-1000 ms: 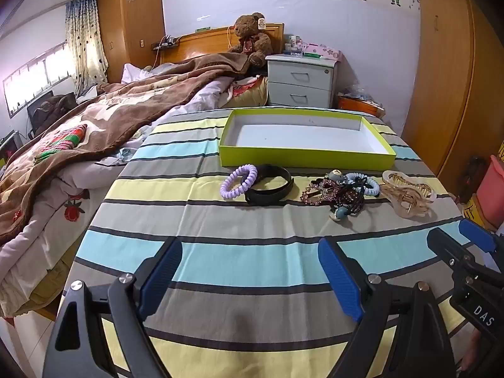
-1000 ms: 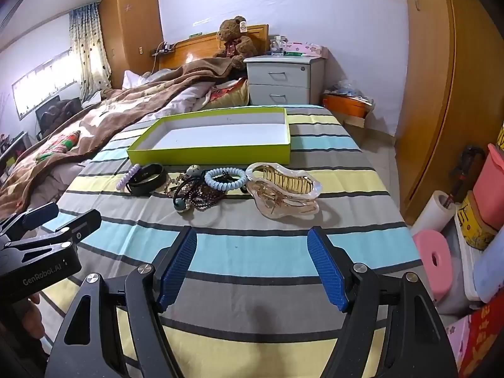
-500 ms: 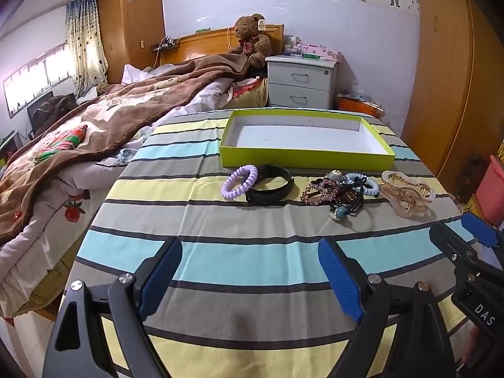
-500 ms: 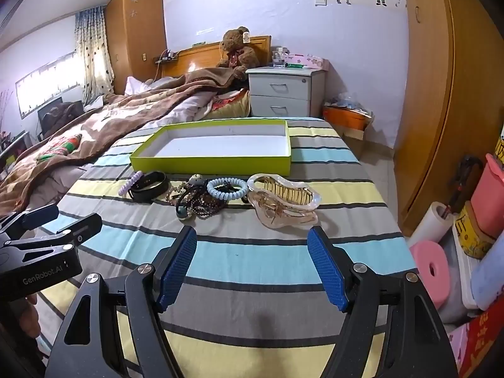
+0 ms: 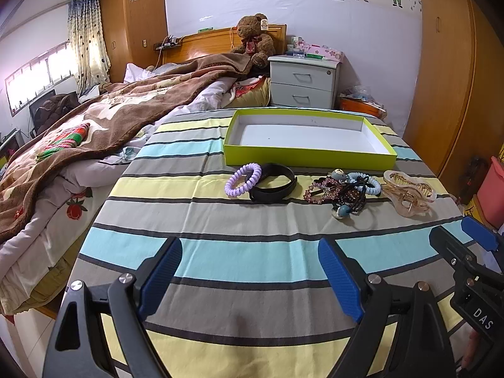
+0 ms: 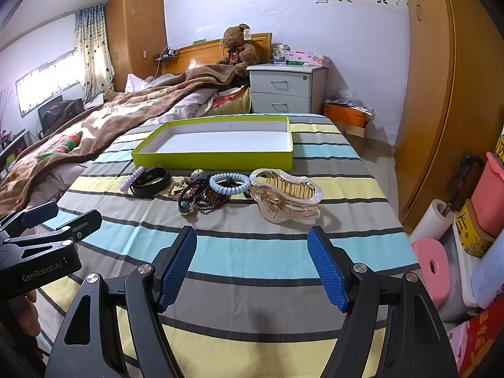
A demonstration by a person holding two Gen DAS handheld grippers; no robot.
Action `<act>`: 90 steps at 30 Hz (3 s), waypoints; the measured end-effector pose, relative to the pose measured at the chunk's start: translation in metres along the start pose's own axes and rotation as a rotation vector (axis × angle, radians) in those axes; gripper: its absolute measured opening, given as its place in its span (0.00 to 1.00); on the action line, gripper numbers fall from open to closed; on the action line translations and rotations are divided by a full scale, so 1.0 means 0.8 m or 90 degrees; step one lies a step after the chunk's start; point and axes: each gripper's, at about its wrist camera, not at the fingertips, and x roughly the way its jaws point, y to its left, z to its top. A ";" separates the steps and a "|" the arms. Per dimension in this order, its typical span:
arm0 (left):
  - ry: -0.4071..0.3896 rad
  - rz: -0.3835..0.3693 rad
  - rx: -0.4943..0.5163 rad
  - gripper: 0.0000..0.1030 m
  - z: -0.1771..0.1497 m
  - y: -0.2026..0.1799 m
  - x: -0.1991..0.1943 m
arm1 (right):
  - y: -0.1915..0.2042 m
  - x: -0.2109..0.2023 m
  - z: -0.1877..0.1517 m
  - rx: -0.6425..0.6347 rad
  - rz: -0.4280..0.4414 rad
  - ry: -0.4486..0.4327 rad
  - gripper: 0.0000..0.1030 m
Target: Organize jewelry
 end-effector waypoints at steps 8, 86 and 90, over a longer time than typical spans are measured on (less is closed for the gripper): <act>-0.001 0.002 -0.001 0.87 0.000 0.000 -0.001 | 0.000 0.000 -0.001 0.000 0.002 0.001 0.71; 0.106 -0.096 -0.030 0.83 0.040 0.044 0.063 | -0.036 0.085 0.064 -0.172 0.174 0.087 0.71; 0.111 -0.111 -0.040 0.82 0.050 0.051 0.071 | -0.035 0.106 0.064 -0.191 0.175 0.128 0.70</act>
